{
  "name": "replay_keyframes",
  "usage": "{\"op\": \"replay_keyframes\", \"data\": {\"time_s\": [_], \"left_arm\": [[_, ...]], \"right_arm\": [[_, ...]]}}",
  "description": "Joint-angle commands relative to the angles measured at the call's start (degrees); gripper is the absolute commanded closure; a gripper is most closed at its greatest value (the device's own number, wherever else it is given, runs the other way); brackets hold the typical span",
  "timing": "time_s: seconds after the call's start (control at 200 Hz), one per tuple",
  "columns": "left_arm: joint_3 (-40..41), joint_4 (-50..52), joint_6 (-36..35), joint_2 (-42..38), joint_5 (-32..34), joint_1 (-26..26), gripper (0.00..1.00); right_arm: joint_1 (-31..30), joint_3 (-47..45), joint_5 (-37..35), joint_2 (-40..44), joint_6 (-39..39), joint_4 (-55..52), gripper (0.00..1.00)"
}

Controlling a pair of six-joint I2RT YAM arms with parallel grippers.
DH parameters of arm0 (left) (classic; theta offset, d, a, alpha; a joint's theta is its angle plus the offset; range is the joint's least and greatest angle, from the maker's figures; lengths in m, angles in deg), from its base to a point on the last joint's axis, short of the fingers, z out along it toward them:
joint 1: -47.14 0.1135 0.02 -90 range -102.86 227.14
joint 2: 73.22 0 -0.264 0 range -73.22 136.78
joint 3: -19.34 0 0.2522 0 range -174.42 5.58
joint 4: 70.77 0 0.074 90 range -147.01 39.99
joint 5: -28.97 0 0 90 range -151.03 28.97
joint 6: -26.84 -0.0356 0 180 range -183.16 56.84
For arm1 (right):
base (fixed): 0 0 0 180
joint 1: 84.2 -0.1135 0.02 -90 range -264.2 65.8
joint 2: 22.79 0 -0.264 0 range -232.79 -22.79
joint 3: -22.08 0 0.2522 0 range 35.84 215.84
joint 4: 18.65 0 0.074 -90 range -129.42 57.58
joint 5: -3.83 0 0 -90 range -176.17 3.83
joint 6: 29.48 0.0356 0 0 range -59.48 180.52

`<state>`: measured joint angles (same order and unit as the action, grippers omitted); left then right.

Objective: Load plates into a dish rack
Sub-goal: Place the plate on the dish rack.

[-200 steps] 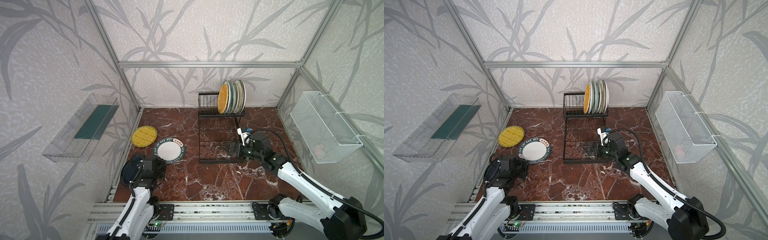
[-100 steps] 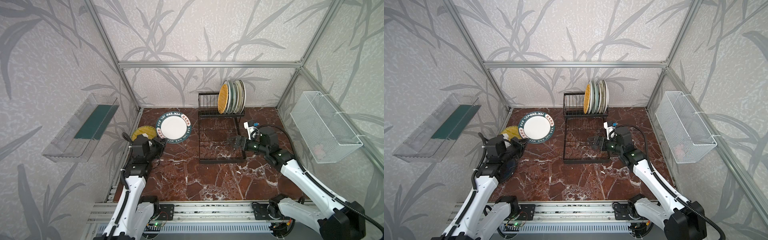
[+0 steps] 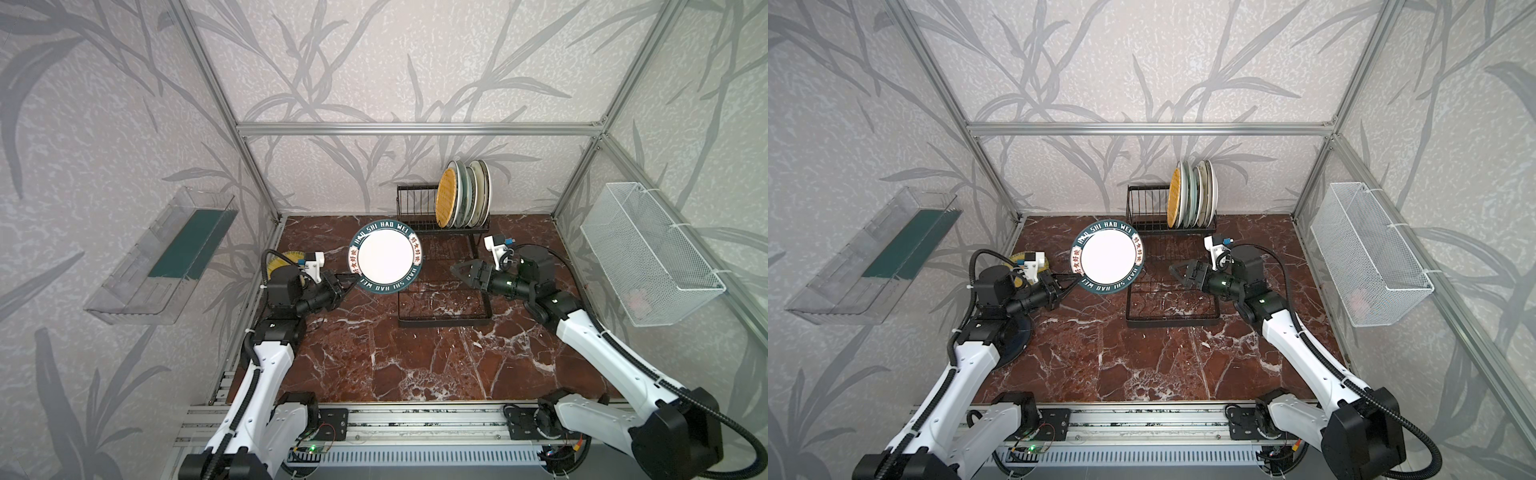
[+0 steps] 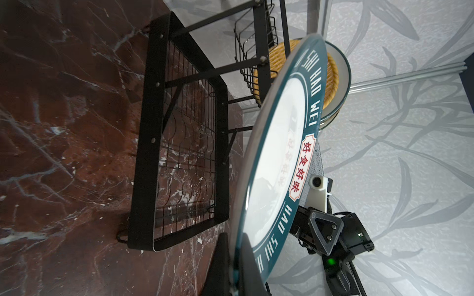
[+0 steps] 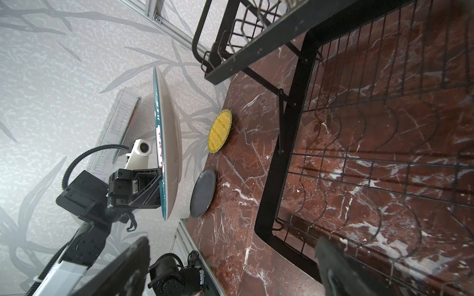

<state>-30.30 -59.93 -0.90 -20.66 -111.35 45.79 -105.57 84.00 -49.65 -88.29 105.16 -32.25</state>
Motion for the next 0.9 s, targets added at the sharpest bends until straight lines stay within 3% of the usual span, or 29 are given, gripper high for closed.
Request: {"op": "replay_keyframes", "data": {"time_s": [0.0,0.17,0.465,0.645,0.755,0.895], "left_arm": [[-0.3,-11.8,3.9,2.0,-2.2,-5.1,1.00],[-0.9,-15.2,4.5,5.2,1.1,-12.1,1.00],[-0.8,-14.0,2.5,6.1,3.7,-15.8,1.00],[-1.0,-11.6,0.3,6.1,3.7,-16.1,1.00],[-1.3,-10.8,-0.9,6.5,3.6,-16.2,1.00],[-1.8,-10.4,-2.0,7.0,2.9,-16.3,1.00]], "right_arm": [[-1.8,3.1,1.7,-0.8,2.3,3.8,0.00],[-3.9,4.7,-0.3,-1.6,3.6,4.7,0.06],[-4.3,5.3,-4.9,-0.9,6.5,3.3,0.47],[-4.6,4.8,-8.5,1.5,7.0,0.7,0.65],[-5.3,4.7,-10.4,2.0,7.6,-0.1,0.73],[-7.3,5.8,-11.8,0.6,8.0,-1.0,0.74]]}}
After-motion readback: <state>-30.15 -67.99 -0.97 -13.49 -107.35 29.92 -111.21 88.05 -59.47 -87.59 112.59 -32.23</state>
